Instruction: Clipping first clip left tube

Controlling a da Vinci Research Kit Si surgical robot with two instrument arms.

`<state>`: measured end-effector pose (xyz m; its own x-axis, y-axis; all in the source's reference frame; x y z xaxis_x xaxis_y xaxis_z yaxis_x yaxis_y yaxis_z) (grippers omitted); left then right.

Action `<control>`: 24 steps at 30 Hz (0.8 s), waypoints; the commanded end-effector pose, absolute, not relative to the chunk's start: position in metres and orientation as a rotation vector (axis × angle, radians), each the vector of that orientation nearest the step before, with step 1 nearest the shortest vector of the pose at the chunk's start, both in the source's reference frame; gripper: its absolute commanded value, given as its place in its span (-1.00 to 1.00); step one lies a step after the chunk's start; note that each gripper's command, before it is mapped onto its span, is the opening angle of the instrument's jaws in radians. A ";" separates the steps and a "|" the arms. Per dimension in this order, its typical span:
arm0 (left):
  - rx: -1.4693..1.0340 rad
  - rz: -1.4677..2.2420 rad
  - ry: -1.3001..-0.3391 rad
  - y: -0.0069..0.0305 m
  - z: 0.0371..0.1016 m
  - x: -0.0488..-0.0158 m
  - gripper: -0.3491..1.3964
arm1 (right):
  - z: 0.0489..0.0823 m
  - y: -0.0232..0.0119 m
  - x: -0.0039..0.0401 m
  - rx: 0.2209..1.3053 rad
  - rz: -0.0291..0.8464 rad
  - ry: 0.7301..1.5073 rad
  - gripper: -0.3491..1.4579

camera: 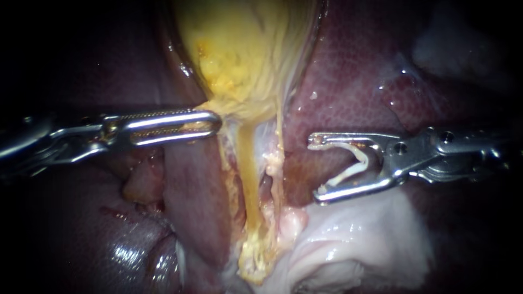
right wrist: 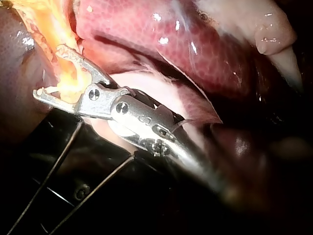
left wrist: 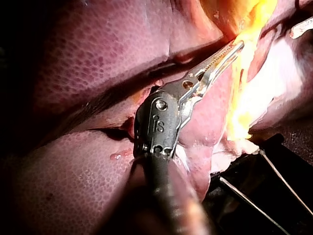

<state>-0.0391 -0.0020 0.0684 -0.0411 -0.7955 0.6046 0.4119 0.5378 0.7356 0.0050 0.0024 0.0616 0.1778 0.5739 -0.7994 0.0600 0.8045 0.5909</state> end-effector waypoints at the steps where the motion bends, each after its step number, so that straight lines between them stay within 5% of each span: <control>1: 0.385 -1.014 -1.267 -0.0020 0.0682 -0.0390 -1.00 | 0.0616 0.0023 0.0051 0.568 0.392 1.360 0.05; 14: 0.380 -1.062 -1.263 -0.0005 0.0637 -0.0353 -1.00 | 0.0638 0.0002 0.0076 0.565 0.364 1.380 0.05; 24: 0.384 -1.058 -1.265 -0.0011 0.0633 -0.0354 -1.00 | 0.0728 -0.0040 0.0119 0.647 0.384 1.345 0.05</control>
